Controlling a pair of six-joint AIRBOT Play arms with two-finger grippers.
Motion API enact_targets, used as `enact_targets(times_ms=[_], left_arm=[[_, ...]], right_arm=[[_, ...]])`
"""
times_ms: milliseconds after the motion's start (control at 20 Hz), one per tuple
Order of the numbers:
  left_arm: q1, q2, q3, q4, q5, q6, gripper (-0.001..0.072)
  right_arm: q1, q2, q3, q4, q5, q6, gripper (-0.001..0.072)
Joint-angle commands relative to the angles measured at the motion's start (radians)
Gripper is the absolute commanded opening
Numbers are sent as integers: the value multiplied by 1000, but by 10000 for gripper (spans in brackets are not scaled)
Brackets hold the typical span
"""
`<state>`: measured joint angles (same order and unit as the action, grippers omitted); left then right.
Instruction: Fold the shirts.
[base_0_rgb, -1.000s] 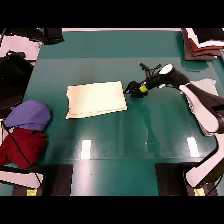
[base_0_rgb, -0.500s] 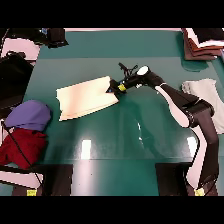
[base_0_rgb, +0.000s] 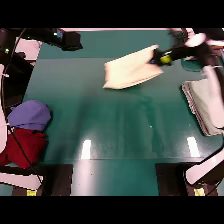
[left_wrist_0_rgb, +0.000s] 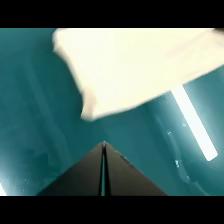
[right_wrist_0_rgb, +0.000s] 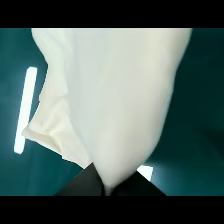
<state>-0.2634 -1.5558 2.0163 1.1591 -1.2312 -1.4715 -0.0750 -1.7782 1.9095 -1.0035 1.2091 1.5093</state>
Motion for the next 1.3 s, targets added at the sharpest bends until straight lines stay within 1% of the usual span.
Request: enact_targets(times_ms=[0, 200, 350, 500, 700, 800, 950, 1100, 1250], left_arm=[[-55, 1, 0, 1, 27, 14, 23], [-74, 1, 0, -4, 43, 11, 24], [-74, 1, 0, -4, 42, 6, 24], [-74, 1, 0, -4, 42, 4, 24], [-74, 1, 0, -4, 42, 5, 24], [-74, 1, 0, -4, 42, 5, 24], [-74, 1, 0, -3, 41, 7, 24], [-74, 1, 0, -3, 31, 8, 24], [-73, 1, 0, -3, 4, 16, 24]], right_arm=[[-237, 111, 4, -119, 63, 36, 14], [-435, 159, 4, -118, 86, 40, 13], [-514, 164, 5, -114, 105, 54, 14], [-525, 182, 5, -114, 95, 53, 14], [-520, 277, 5, -117, 47, 53, 14], [-533, 328, 5, -124, 56, 53, 14], [-560, 378, 4, -128, 120, 53, 13], [-573, 405, -23, -224, 211, 68, 14], [-573, 474, -196, -312, 208, 73, 14]])
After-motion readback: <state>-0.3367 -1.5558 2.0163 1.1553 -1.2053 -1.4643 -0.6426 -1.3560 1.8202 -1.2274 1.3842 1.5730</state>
